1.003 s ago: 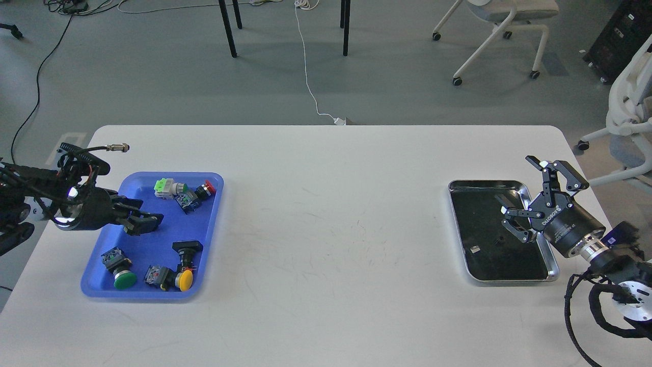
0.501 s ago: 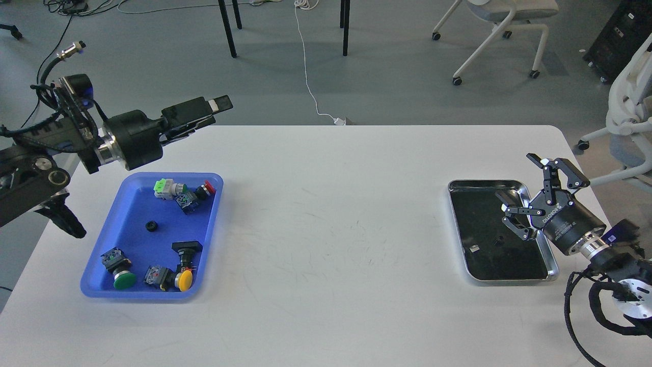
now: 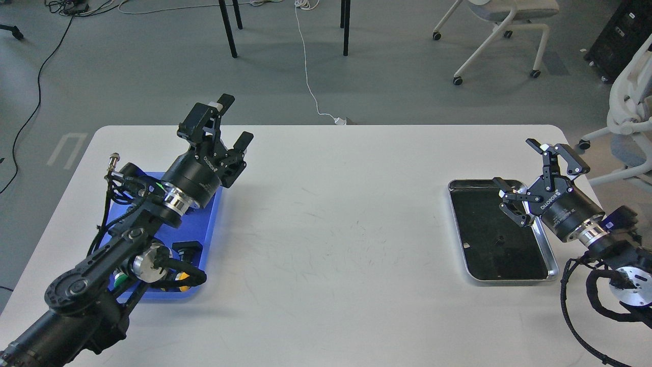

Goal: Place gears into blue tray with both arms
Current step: 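Raise the left arm and move the right gripper over the metal tray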

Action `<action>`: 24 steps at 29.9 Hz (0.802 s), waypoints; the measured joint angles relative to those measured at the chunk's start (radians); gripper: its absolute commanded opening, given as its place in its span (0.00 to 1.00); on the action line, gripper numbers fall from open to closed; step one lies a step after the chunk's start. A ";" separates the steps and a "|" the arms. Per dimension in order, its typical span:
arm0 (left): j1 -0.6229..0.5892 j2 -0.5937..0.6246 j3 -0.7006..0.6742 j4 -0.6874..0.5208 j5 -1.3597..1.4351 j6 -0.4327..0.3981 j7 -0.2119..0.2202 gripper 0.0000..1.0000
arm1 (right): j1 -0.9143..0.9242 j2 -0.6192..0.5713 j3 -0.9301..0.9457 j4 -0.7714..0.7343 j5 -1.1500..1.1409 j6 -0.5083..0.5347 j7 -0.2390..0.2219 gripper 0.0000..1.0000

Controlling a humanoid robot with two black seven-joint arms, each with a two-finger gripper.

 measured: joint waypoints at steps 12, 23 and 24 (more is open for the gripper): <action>0.117 -0.081 -0.114 0.001 0.003 -0.004 0.024 0.98 | 0.013 0.018 0.001 -0.001 -0.002 0.000 0.000 0.99; 0.122 -0.083 -0.112 0.000 0.003 -0.017 0.023 0.98 | 0.139 -0.200 -0.022 0.162 -0.389 0.000 0.000 0.99; 0.124 -0.083 -0.112 0.000 0.003 -0.017 0.022 0.98 | 0.159 -0.231 -0.029 0.175 -0.473 0.000 0.000 0.99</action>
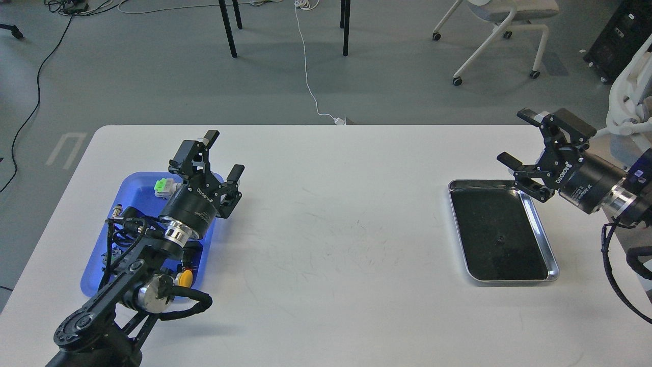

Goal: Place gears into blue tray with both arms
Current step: 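Raise the left arm and move the right gripper over the metal tray, then grasp another small black part on the mat with the right gripper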

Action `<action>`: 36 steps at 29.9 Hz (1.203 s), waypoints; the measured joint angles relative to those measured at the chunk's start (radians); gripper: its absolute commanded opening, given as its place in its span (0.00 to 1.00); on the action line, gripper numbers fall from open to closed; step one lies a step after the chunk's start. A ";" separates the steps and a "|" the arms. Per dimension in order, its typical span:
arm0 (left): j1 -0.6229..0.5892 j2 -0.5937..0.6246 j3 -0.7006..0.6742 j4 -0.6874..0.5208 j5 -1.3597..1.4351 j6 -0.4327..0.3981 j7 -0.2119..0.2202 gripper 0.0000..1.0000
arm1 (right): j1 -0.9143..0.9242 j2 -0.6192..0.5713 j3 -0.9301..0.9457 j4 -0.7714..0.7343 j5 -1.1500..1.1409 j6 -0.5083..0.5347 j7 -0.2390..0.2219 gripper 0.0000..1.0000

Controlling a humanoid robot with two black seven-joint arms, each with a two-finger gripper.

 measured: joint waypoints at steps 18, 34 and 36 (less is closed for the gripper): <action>0.030 0.000 -0.001 -0.006 -0.001 -0.001 -0.001 0.98 | 0.411 -0.073 -0.479 -0.006 -1.197 0.000 0.000 0.99; 0.029 -0.001 -0.006 -0.013 -0.001 -0.001 -0.001 0.98 | 0.523 0.219 -0.750 -0.245 -1.246 -0.049 0.000 0.89; 0.029 -0.004 -0.006 -0.013 -0.001 -0.001 -0.001 0.98 | 0.521 0.228 -0.763 -0.253 -1.246 -0.069 0.000 0.84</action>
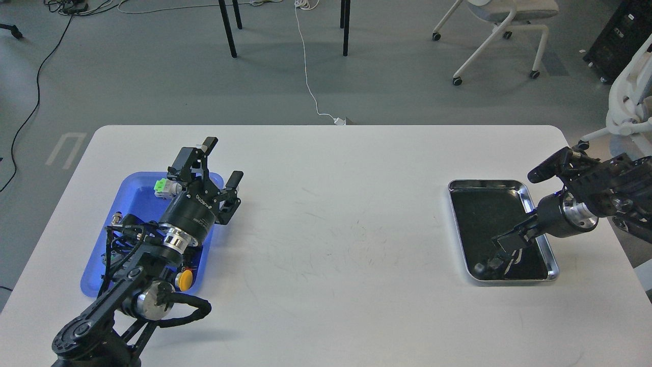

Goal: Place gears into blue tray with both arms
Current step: 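Grasp another small black part on the mat with the right gripper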

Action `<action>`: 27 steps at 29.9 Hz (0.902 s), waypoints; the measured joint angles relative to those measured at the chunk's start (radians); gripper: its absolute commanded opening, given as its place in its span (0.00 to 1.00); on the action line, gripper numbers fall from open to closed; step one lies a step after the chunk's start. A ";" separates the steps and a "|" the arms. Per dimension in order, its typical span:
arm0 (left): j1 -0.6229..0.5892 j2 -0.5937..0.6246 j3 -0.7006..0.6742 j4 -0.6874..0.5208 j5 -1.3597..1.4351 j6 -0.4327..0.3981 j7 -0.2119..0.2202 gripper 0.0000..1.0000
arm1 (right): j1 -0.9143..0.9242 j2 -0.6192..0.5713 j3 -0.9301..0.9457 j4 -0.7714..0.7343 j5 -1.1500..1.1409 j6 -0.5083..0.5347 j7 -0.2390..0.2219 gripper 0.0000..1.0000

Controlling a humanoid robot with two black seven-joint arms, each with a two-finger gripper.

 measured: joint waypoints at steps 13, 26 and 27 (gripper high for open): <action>0.000 -0.004 0.001 0.001 0.000 -0.015 0.000 0.98 | -0.014 0.021 -0.012 -0.023 0.002 -0.016 0.000 0.56; 0.001 -0.005 0.000 0.001 0.001 -0.024 0.000 0.98 | -0.030 0.022 -0.011 -0.026 0.002 -0.017 0.000 0.27; 0.001 -0.005 0.000 0.001 0.001 -0.024 0.000 0.98 | -0.031 0.022 -0.011 -0.026 0.002 -0.017 0.000 0.23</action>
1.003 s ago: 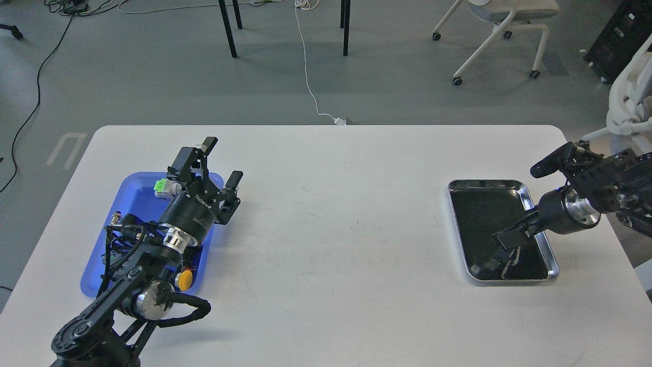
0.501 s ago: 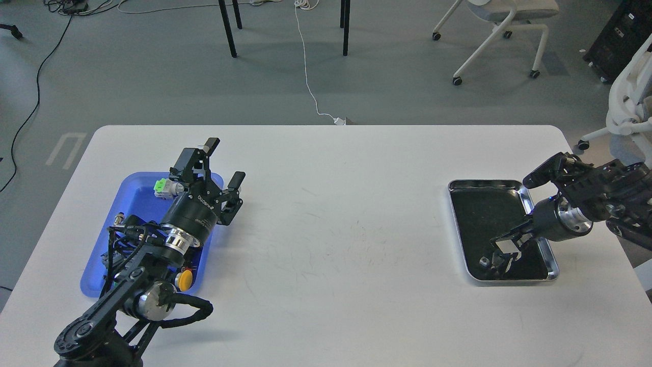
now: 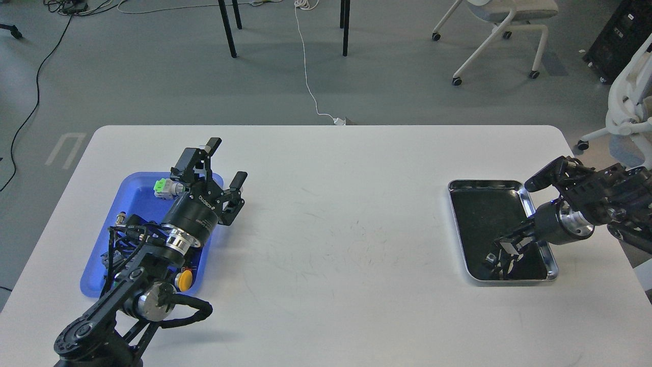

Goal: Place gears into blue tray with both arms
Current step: 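Grasp another small black part on the mat with the right gripper, then carry the black part with the right gripper to the table center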

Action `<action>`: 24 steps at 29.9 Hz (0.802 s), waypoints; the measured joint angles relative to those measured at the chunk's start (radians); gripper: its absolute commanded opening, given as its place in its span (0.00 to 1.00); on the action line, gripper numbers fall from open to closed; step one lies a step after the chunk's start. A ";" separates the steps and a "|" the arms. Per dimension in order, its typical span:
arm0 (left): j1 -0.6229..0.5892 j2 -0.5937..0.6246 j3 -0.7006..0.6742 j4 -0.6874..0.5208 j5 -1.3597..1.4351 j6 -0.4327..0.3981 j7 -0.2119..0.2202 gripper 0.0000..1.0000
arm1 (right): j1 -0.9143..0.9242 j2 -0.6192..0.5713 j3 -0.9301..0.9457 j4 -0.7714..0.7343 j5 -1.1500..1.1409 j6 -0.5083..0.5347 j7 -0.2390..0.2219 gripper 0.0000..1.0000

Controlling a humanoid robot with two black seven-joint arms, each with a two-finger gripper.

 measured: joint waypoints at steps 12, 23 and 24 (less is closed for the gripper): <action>-0.001 -0.006 0.000 0.000 0.001 -0.005 0.000 0.98 | 0.009 0.019 0.001 0.005 0.003 0.000 0.000 0.14; -0.001 -0.002 0.000 0.000 -0.001 -0.005 0.000 0.98 | 0.195 0.016 0.001 0.149 0.108 0.006 0.000 0.15; -0.001 -0.002 0.000 0.000 -0.001 -0.005 0.000 0.98 | 0.211 0.027 -0.001 0.162 0.130 0.007 0.000 0.15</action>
